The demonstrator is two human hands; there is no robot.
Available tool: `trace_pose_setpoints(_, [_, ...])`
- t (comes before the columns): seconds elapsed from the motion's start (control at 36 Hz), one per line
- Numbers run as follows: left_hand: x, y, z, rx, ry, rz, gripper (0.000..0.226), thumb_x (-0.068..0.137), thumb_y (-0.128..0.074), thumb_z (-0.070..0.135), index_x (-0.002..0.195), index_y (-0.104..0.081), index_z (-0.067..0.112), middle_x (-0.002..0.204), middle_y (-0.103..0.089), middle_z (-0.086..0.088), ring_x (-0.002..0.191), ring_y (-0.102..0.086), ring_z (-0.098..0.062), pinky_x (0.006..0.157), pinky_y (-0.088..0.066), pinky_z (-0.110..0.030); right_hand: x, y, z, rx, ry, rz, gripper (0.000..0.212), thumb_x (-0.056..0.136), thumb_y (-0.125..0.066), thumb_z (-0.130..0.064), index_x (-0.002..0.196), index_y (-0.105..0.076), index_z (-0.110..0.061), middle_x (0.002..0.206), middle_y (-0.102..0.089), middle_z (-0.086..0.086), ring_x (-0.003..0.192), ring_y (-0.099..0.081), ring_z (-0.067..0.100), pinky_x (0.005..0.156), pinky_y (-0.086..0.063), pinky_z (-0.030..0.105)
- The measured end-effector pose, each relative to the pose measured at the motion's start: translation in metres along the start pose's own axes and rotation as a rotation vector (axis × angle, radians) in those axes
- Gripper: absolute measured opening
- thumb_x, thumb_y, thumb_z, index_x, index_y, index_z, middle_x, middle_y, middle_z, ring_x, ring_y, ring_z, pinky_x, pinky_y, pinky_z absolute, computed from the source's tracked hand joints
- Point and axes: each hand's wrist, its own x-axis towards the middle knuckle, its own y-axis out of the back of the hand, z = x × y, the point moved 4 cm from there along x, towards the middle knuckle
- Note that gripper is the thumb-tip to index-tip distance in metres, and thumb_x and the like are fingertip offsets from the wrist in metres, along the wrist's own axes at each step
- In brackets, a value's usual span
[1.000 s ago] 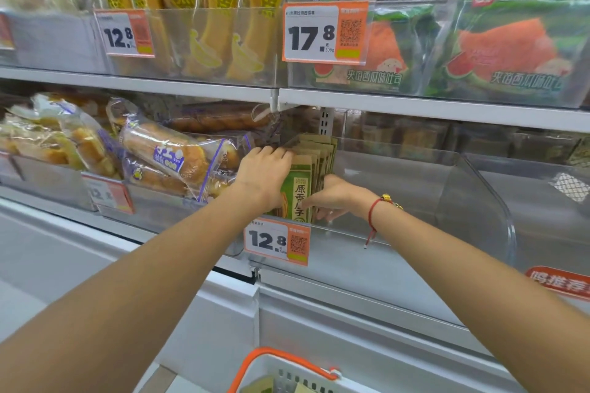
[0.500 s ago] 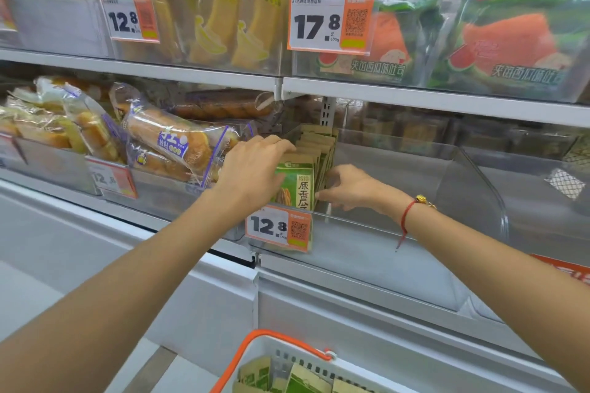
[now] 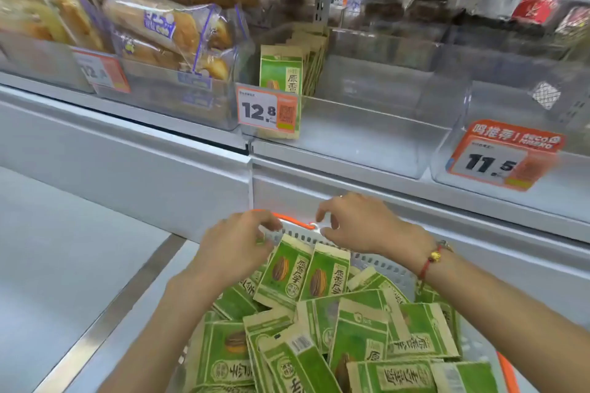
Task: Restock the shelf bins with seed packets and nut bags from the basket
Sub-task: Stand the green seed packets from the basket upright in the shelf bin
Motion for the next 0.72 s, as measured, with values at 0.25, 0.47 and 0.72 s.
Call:
trace_pose_setpoints(0.25, [-0.043,-0.100,-0.059,0.084,0.003,-0.409,0.046,0.093,-0.051,0.045,0.136,-0.048,0.028,0.138,-0.049,0.005,0.126,-0.041,-0.016,0.103,-0.036,-0.033,-0.029,-0.094,-0.013,0.199,0.015,-0.371,0.035,0.092,-0.054,-0.036,0.123,-0.055,-0.020,0.121,-0.059,0.001,0.111,-0.055,0.020,0.090,-0.047,0.033])
trace_pose_setpoints(0.47, [-0.043,-0.117,-0.056,-0.093,0.085,-0.335,0.029,0.093,-0.052,0.041,0.119,-0.055,0.027,0.118,-0.063,0.004,0.103,-0.060,-0.015,0.084,-0.049,-0.030,-0.036,-0.118,-0.008,0.129,-0.128,-0.420,0.037,0.078,-0.074,-0.031,0.103,-0.058,-0.009,0.096,-0.060,0.002,0.088,-0.057,0.016,0.062,-0.042,0.018])
trace_pose_setpoints(0.72, [-0.028,-0.086,-0.052,-0.323,0.192,0.022,0.035,0.095,-0.045,0.048,0.112,-0.064,0.024,0.108,-0.066,0.010,0.098,-0.062,-0.012,0.084,-0.050,-0.032,-0.024,-0.063,0.043,0.774,-0.290,-0.147,0.022,0.088,-0.065,-0.033,0.101,-0.073,-0.018,0.089,-0.068,-0.004,0.083,-0.061,0.011,0.065,-0.044,0.017])
